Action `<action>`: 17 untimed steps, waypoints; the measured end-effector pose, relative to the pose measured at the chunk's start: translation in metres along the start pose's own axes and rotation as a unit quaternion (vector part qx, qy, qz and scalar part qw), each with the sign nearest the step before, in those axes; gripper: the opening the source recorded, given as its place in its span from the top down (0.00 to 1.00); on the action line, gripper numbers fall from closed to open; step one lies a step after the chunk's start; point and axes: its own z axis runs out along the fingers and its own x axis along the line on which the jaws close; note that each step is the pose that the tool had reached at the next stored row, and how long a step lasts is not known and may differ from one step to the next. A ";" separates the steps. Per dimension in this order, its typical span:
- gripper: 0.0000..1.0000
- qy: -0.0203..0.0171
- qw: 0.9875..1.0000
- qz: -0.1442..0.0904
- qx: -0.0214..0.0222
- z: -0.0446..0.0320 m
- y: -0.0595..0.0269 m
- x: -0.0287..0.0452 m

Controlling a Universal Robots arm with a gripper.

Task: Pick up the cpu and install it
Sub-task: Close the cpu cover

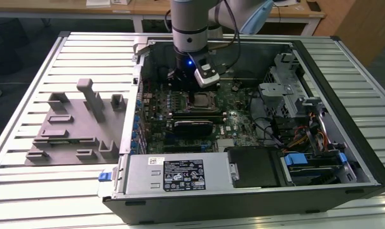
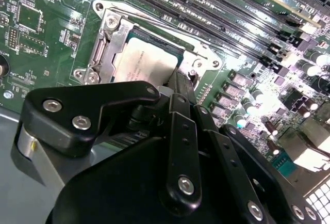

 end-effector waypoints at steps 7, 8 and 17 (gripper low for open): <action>0.89 0.000 1.000 0.000 0.000 0.0021 0.0000 0.0005; 0.89 0.000 1.000 0.000 0.000 0.0022 0.0000 0.0005; 0.89 0.000 1.000 0.000 0.000 0.0028 -0.0003 0.0033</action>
